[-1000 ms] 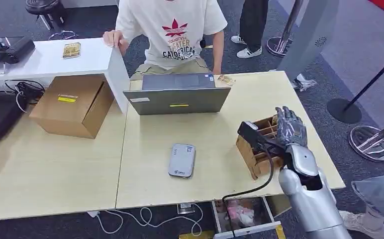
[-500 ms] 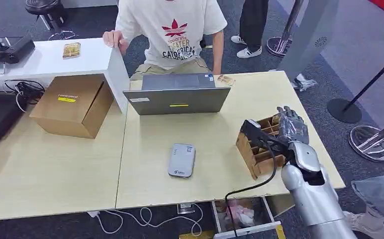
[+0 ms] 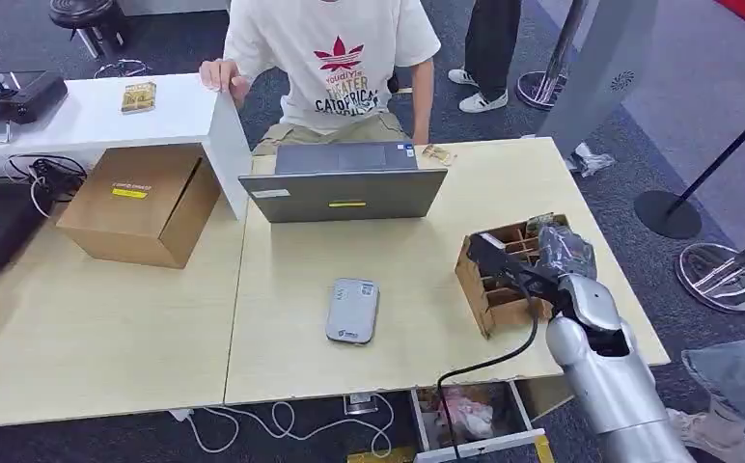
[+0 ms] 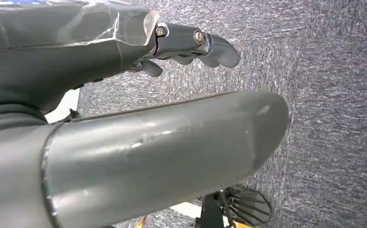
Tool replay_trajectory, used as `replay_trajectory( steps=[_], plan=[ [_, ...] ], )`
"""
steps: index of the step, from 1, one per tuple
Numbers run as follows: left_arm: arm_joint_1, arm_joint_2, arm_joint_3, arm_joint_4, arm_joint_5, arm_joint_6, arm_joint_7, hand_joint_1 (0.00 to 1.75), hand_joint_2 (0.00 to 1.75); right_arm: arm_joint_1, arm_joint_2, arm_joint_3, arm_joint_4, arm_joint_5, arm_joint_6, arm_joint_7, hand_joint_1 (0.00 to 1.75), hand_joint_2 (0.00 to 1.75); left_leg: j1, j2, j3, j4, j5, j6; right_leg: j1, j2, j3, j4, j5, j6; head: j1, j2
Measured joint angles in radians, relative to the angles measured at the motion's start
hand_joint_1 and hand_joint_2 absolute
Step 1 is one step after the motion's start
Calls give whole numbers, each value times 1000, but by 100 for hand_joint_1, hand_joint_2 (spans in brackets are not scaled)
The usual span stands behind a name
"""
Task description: Pass the card to the sensor for recognition and then transmit it.
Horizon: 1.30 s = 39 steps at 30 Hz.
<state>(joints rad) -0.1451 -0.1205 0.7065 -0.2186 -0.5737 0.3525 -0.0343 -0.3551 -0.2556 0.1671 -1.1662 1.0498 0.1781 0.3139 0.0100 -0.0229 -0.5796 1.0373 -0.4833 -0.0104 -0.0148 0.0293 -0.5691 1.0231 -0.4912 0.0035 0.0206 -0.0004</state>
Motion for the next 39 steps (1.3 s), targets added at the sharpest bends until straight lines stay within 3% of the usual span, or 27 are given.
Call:
replay_trajectory(
  steps=[28, 33, 35, 38, 39],
  plan=[
    [0, 0, 0, 0, 4, 0, 0, 0, 0, -12, -2, 1, 9, -22, 5, -15, 131, 175, 0, 0, 0, 0, 0, 0, 0, 0, 0, 0, 0, 0, 0, 0],
    [0, 0, -1, 0, 0, 0, 0, 0, 0, -12, -5, 1, 9, -32, 6, -18, 140, 175, 0, 0, 0, 0, 0, 0, 0, 0, 0, 0, 0, 0, 0, 0],
    [0, 0, -1, 0, 0, 0, 0, 0, 0, -12, -7, 1, 8, -34, 5, -19, 161, 175, 0, 0, 0, 0, 0, 0, 0, 0, 0, 0, 0, 0, 0, 0],
    [0, 0, -2, 0, 1, -1, -3, 0, 0, -12, -8, 1, 0, -35, 2, -18, 157, 175, 0, 0, 0, 0, 0, 0, 0, 0, 0, 0, 0, 0, 0, 0],
    [0, 0, -2, 0, 2, -1, -5, 0, 0, -12, -9, 1, -5, -34, 1, -14, 164, 175, 0, 0, 0, 0, 0, 0, 0, 0, 0, 0, 0, 0, 0, 0]
  ],
)
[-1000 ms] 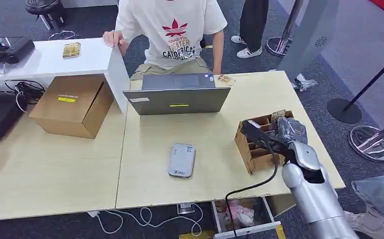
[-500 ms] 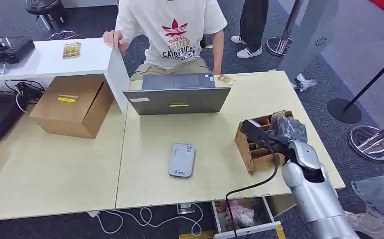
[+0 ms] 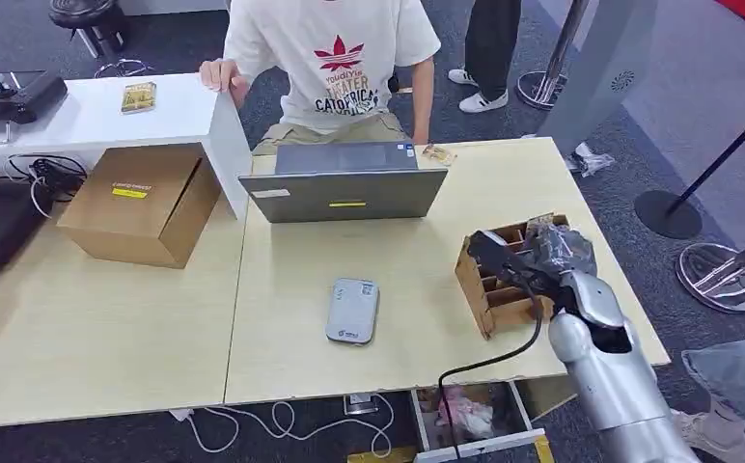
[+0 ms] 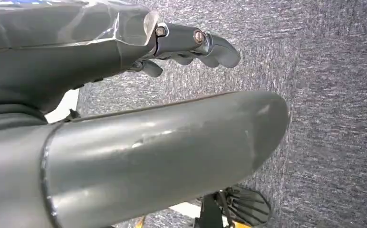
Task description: Pass the card to the sensor for recognition and then transmit it.
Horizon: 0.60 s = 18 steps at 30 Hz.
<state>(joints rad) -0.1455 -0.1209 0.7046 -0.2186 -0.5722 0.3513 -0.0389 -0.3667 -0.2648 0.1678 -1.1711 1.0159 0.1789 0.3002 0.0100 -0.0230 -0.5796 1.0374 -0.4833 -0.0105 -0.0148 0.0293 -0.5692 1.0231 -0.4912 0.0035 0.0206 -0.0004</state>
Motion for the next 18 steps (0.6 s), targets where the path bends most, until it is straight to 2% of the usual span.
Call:
replay_trajectory(
  steps=[3, 5, 10, 18],
  plan=[
    [0, 0, -1, 0, 2, -1, -3, 0, 0, 0, -1, 0, -23, 4, -3, 11, 164, 175, 0, 0, 0, 0, 0, 0, 0, 0, 0, 0, 0, 0, 0, 0],
    [0, 0, -2, 0, 2, -2, -5, 0, 0, 0, -1, 0, -36, 7, -4, 13, 175, 175, 0, 0, 0, 0, 0, 0, 0, 0, 0, 0, 0, 0, 0, 0],
    [0, 0, -4, 0, 3, -3, -5, 0, 0, -2, -3, 0, -72, 21, -5, 22, 171, 175, 0, 0, 0, 0, 0, 0, 0, 0, 0, 0, 0, 0, 0, 0],
    [0, 0, -4, 0, 4, -4, -8, 0, 0, -16, -3, 0, -112, 40, -11, 31, 175, 175, 0, 0, 0, 0, 0, 0, 0, 0, 0, 0, 0, 0, 0, 0]
  ],
)
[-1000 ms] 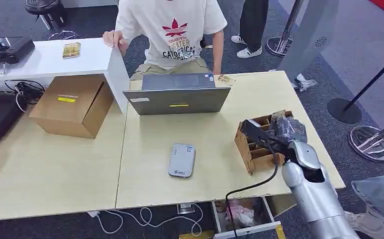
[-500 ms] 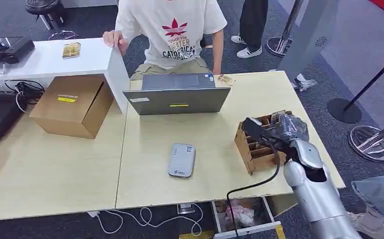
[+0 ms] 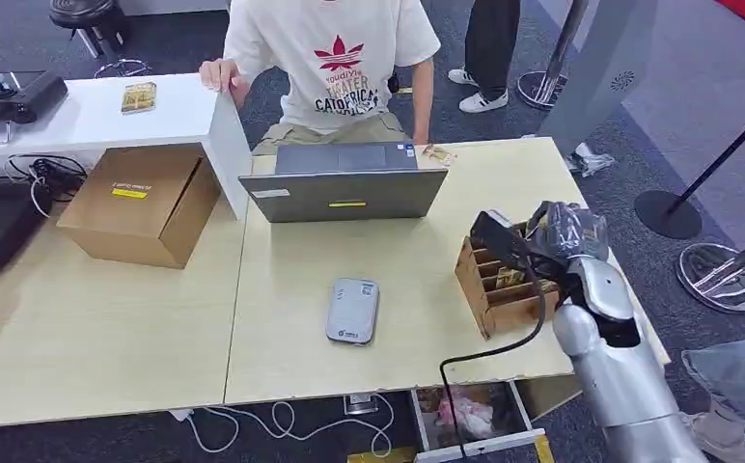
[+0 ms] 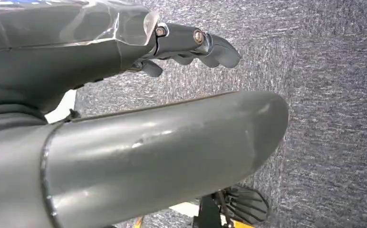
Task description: Pass the card to the sensor for recognition and then transmit it.
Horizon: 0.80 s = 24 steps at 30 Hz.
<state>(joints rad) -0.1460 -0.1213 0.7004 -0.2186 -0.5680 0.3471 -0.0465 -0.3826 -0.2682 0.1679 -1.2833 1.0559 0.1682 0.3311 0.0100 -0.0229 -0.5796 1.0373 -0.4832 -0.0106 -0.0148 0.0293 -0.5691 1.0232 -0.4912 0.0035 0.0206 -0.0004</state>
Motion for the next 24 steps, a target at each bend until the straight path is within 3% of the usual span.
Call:
replay_trajectory(
  steps=[24],
  plan=[
    [-1, -5, 0, 0, 0, -3, 0, 0, 0, -54, -14, 0, -91, 34, -13, 9, 175, 175, 0, 0, 0, 0, 0, 0, 0, 0, 0, 0, 0, 0, 0, 0]
  ],
)
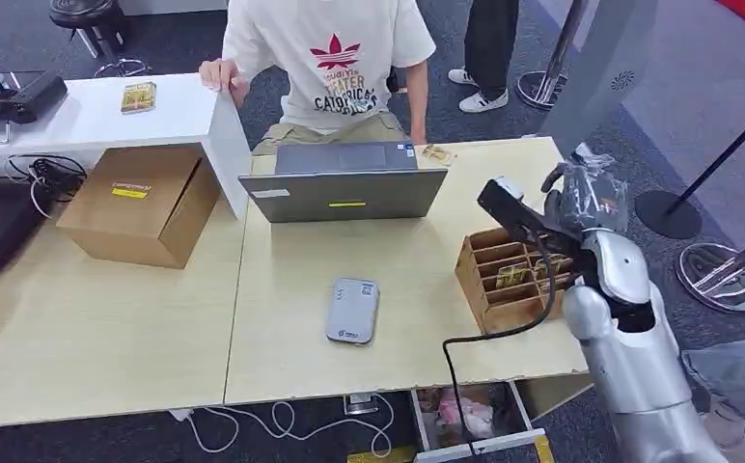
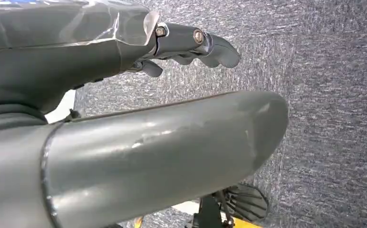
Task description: Pass the card to the sensor for recognition and then transmit it.
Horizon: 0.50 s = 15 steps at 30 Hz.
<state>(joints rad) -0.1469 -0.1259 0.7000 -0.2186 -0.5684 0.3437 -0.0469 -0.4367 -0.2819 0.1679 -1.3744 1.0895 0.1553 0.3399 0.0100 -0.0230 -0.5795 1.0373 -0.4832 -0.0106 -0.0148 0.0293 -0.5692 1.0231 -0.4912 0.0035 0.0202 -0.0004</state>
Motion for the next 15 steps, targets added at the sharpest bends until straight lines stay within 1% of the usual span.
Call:
replay_trajectory(
  steps=[1, 4, 10, 15],
  plan=[
    [0, 0, 0, 0, 0, 0, 0, 0, 0, 0, 0, 0, 0, 1, -1, 0, 173, 175, 0, 0, 0, 0, 0, 0, 0, 0, 0, 0, 0, 0, 0, 0],
    [0, 0, 0, 0, 1, 0, 0, 0, 0, -4, 0, 0, -3, 16, -17, 6, 175, 175, 0, 0, 0, 0, 0, 0, 0, 0, 0, 0, 0, 0, 0, 0],
    [0, -1, 0, 0, 0, 0, -3, 0, 0, -28, 0, -2, -14, 73, -74, 45, 175, 175, 0, 0, 0, 0, 0, 0, 0, 0, 0, 0, 0, 0, 0, 0],
    [0, -4, -7, 0, -16, 0, 1, 0, 0, -27, 0, -27, -31, 106, -122, 58, 175, 175, 0, 0, 0, 0, 0, 0, 0, 0, 0, 0, 0, 0, 0, 0]
  ],
)
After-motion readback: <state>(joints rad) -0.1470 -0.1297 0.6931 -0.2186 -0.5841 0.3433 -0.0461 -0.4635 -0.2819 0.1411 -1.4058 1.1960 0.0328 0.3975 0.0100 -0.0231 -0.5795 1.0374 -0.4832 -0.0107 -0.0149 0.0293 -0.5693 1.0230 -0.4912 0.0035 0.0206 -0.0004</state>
